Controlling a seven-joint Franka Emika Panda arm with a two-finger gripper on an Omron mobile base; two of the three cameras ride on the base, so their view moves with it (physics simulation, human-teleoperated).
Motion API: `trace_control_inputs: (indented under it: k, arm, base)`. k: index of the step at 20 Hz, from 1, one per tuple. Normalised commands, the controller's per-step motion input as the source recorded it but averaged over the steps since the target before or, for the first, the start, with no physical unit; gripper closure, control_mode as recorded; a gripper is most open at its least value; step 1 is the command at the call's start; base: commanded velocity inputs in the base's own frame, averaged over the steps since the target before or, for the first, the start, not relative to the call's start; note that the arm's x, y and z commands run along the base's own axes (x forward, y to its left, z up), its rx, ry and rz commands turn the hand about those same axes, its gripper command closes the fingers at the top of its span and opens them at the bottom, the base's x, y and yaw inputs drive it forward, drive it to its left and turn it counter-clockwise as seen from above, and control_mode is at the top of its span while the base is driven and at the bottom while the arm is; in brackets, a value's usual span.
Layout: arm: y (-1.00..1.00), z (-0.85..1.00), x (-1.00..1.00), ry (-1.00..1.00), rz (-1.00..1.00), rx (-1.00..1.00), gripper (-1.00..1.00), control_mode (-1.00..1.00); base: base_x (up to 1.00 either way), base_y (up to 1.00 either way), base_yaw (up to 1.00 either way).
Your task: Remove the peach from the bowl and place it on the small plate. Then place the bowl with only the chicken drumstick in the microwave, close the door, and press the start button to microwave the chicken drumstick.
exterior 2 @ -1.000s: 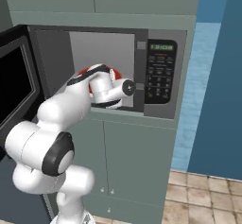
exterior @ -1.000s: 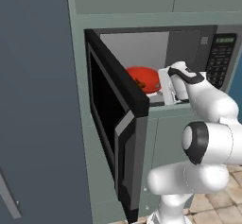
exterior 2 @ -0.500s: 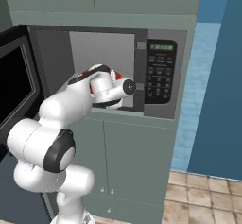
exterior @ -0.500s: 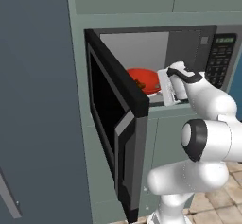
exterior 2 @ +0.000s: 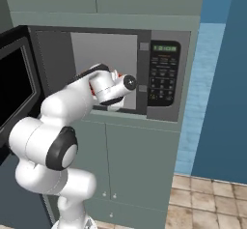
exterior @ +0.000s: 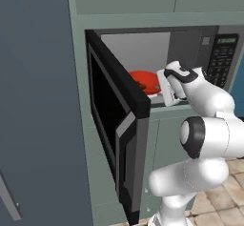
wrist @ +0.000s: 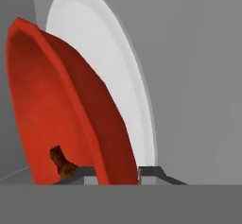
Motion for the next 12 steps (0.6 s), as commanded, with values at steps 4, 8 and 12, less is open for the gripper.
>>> trace_control_inputs:
  k: [4, 8, 12]
  arm:
    - [0.36, -0.09, 0.26, 0.00, 0.02, 0.00, -1.00, -1.00]
    - [0.16, 0.01, 0.03, -0.07, 0.06, 0.00, -1.00, -1.00]
    - [0.02, 0.22, -0.10, -0.18, 0.09, 0.00, -1.00, -1.00]
  base:
    - [0.00, 0.00, 0.00]
    - [0.00, 0.00, 0.00]
    - [0.00, 0.00, 0.00]
